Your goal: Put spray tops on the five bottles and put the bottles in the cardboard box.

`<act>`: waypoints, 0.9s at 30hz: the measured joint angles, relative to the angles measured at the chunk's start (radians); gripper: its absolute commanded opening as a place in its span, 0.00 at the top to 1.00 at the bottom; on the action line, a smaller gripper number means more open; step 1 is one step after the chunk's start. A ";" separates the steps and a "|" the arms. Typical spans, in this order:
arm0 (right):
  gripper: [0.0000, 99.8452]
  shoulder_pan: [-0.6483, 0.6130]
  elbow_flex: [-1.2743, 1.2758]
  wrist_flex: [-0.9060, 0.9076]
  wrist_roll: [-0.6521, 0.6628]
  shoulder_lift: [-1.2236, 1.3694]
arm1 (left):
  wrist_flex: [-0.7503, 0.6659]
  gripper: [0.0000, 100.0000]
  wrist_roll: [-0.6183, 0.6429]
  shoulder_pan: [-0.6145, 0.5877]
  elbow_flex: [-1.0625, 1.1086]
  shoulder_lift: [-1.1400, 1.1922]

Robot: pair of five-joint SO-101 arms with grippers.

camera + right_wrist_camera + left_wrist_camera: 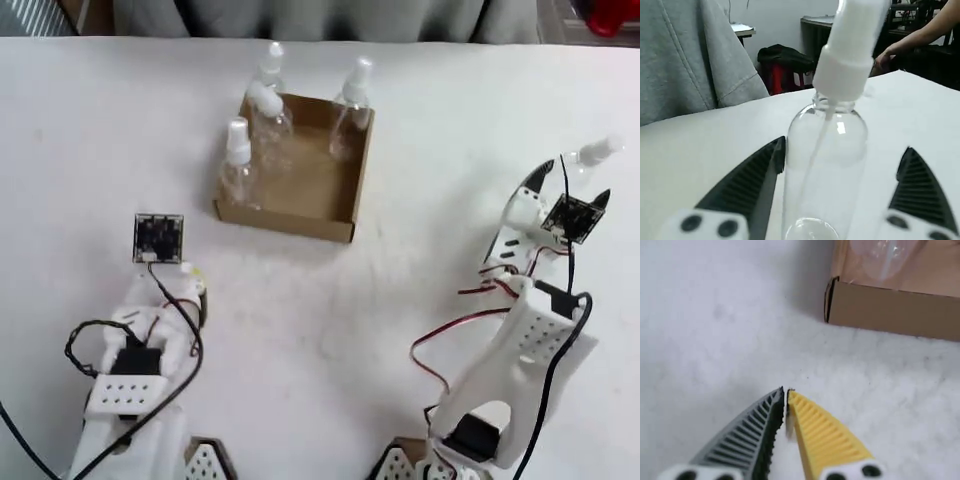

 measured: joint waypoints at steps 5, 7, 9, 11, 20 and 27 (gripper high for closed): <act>0.70 -0.002 -0.005 0.000 0.000 0.006 | 0.000 0.98 0.000 0.000 0.000 0.000; 0.70 -0.002 -0.011 0.000 0.000 0.006 | 0.000 0.98 0.000 0.000 0.000 0.000; 0.70 -0.006 -0.026 0.002 0.000 0.011 | 0.000 0.98 0.000 0.000 0.000 0.000; 0.70 -0.009 -0.035 0.002 0.000 0.014 | 0.000 0.98 0.000 0.000 0.000 0.000; 0.90 -0.015 -0.041 0.002 0.000 0.014 | 0.000 0.98 0.000 0.000 0.000 0.000; 0.98 -0.017 -0.041 0.002 0.000 0.014 | 0.000 0.98 0.000 0.000 0.000 0.000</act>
